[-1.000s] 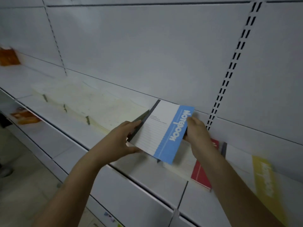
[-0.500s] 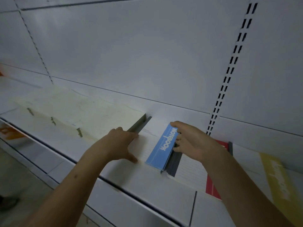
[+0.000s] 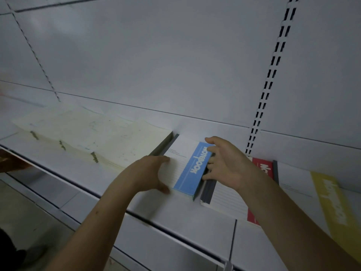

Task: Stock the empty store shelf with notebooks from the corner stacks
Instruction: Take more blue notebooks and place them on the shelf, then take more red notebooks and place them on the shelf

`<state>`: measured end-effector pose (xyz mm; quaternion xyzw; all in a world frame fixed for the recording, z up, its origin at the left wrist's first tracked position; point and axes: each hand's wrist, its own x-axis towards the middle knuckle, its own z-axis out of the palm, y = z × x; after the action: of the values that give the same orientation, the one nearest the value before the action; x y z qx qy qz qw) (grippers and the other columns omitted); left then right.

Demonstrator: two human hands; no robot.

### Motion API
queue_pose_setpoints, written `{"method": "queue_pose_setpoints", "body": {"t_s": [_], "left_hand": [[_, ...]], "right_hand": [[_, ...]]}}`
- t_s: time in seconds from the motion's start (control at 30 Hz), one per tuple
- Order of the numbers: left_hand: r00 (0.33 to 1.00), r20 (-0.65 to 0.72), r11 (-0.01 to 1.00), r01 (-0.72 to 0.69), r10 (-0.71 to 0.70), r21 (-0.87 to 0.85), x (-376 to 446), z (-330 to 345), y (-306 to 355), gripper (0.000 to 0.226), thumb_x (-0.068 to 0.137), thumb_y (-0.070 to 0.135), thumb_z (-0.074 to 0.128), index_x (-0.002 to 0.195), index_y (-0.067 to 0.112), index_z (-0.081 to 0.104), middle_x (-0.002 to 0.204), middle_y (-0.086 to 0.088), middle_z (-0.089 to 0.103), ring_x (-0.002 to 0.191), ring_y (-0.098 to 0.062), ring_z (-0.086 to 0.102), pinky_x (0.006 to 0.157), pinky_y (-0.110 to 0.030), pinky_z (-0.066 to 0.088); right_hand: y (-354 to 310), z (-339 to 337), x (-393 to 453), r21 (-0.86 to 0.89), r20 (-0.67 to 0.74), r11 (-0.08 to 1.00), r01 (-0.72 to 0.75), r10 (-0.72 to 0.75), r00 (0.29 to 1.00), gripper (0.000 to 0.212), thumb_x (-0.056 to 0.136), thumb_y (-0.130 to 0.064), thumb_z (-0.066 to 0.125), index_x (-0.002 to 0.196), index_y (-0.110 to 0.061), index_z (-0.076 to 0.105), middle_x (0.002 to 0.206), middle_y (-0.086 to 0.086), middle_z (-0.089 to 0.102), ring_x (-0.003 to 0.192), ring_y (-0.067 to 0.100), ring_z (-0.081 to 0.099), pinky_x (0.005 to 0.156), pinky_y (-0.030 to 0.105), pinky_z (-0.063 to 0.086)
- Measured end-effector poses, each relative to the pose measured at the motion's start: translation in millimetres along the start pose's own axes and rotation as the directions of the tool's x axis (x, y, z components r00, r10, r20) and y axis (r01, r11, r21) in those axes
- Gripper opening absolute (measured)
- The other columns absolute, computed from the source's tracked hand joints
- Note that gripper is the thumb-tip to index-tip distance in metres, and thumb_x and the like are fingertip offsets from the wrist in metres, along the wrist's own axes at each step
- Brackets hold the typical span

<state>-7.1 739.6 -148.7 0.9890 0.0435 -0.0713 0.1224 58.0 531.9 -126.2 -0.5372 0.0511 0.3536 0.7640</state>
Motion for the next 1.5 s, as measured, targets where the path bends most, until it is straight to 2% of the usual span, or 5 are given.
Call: {"method": "queue_pose_setpoints", "body": {"t_s": [0.13,0.27,0.43,1.17,1.5], "left_hand": [[1.000,0.027,1.000,-0.008,0.007,0.027,-4.7,0.8,1.0,0.107,0.069,0.052,0.082,0.153,0.029,0.021,0.157,-0.001,0.031,0.139,-0.021,0.036,0.111,-0.039,0.037],[0.980,-0.137,0.988,-0.136,0.145,0.074,-23.5,3.9,21.4,0.101,0.075,0.060,0.072,0.154,0.032,0.017,0.162,0.001,0.014,0.148,-0.020,0.017,0.117,-0.043,0.025],[0.914,-0.195,0.932,-0.363,0.357,0.003,-37.7,26.3,64.6,0.078,0.081,0.072,0.054,0.147,0.039,0.031,0.149,0.012,0.040,0.135,-0.010,0.034,0.112,-0.036,0.036],[0.924,-0.061,0.921,-0.367,0.377,0.132,-33.4,36.7,94.1,0.069,0.091,0.051,0.058,0.150,0.033,0.028,0.155,0.009,0.029,0.145,-0.013,0.018,0.118,-0.037,0.016],[0.663,-0.332,0.660,-0.738,0.671,-0.139,-37.9,69.9,275.8,0.049,0.096,0.044,0.052,0.142,0.031,0.044,0.133,0.012,0.052,0.120,-0.006,0.050,0.093,-0.015,0.038]], "right_hand": [[0.0,5.1,-9.8,-0.024,-0.035,0.999,0.044,-0.045,0.998,0.049,0.094,-0.031,0.056,0.135,-0.006,0.043,0.123,0.009,0.054,0.101,0.017,0.054,0.080,0.040,0.046],[0.5,-6.4,-14.4,-0.217,-0.117,0.966,0.138,-0.166,0.979,0.018,0.094,-0.031,0.057,0.107,-0.019,0.059,0.108,0.005,0.058,0.108,0.021,0.052,0.109,0.040,0.035],[3.8,-58.5,-28.9,-0.647,-0.305,0.758,0.077,-0.350,0.886,0.053,0.095,-0.038,0.050,0.145,-0.022,0.039,0.150,0.003,0.038,0.134,0.027,0.039,0.107,0.040,0.032],[-4.3,-74.0,-55.4,-0.417,-0.214,0.900,0.125,-0.231,0.949,0.050,0.097,-0.037,0.052,0.140,-0.012,0.044,0.141,0.003,0.046,0.131,0.022,0.042,0.107,0.032,0.032],[-71.8,-183.9,-185.4,-0.865,-0.239,0.399,0.303,-0.861,0.449,0.041,0.100,-0.037,0.044,0.134,-0.017,0.052,0.132,-0.003,0.057,0.115,0.007,0.052,0.098,0.020,0.036]]}}
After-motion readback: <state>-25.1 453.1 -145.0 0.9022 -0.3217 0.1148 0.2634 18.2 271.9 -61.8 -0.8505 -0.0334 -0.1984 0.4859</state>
